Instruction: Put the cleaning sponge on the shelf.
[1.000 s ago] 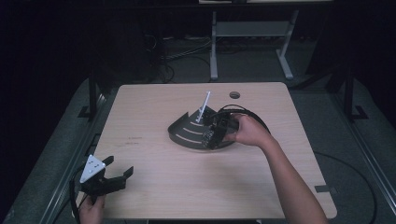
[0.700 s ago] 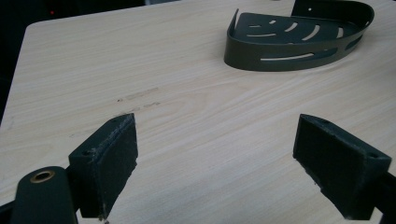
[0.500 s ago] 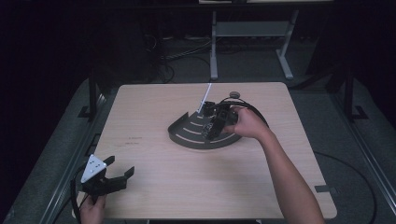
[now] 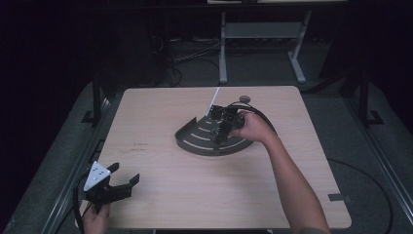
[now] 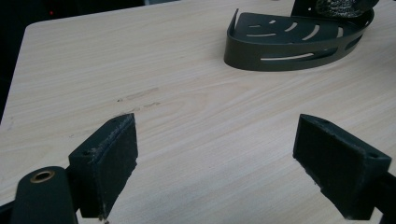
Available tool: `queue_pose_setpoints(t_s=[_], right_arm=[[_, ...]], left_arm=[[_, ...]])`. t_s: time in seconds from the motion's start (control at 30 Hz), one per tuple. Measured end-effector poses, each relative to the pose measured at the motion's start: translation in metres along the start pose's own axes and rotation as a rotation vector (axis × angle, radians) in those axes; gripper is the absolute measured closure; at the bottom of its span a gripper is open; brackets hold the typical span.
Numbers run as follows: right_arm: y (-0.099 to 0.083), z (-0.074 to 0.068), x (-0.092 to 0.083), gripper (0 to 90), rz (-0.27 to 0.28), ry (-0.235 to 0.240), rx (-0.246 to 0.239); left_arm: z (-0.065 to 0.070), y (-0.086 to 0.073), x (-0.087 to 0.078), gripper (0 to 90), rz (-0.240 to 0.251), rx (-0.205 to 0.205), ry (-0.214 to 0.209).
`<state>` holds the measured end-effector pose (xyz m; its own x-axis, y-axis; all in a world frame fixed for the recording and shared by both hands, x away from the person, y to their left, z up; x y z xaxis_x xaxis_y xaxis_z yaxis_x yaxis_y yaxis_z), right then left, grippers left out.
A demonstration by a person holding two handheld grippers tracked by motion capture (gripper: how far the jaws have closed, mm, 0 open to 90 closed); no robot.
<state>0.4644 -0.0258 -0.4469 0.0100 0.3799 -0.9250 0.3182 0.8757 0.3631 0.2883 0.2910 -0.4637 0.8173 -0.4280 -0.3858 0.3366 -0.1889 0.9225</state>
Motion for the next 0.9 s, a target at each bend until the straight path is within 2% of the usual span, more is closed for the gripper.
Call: queue_pose_setpoints(t_s=[0.53,0.73,0.9], right_arm=[[-0.012,0.017,0.020,30.9,-0.032,-0.009,0.054],[-0.012,0.023,0.023,30.9,-0.021,-0.011,0.082],[-0.012,0.024,0.028,30.9,-0.026,-0.016,0.083]], left_arm=[[-0.002,0.001,-0.001,13.3,0.002,-0.003,0.002],[-0.002,0.001,-0.002,13.3,0.006,-0.007,0.002],[-0.002,0.001,-0.001,13.2,0.003,-0.004,0.000]])
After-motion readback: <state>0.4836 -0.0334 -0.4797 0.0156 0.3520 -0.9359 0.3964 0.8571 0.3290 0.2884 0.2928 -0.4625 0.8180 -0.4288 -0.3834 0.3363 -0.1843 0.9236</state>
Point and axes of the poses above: each handheld gripper's, and its own axes: x roughly forward along the jaws, y roughly out of its top, z roughly to its right, the point moved 7 cm from there along x, roughly forward along the jaws, and after that the axes turned 5 degrees about z, right-handed, at the moved point
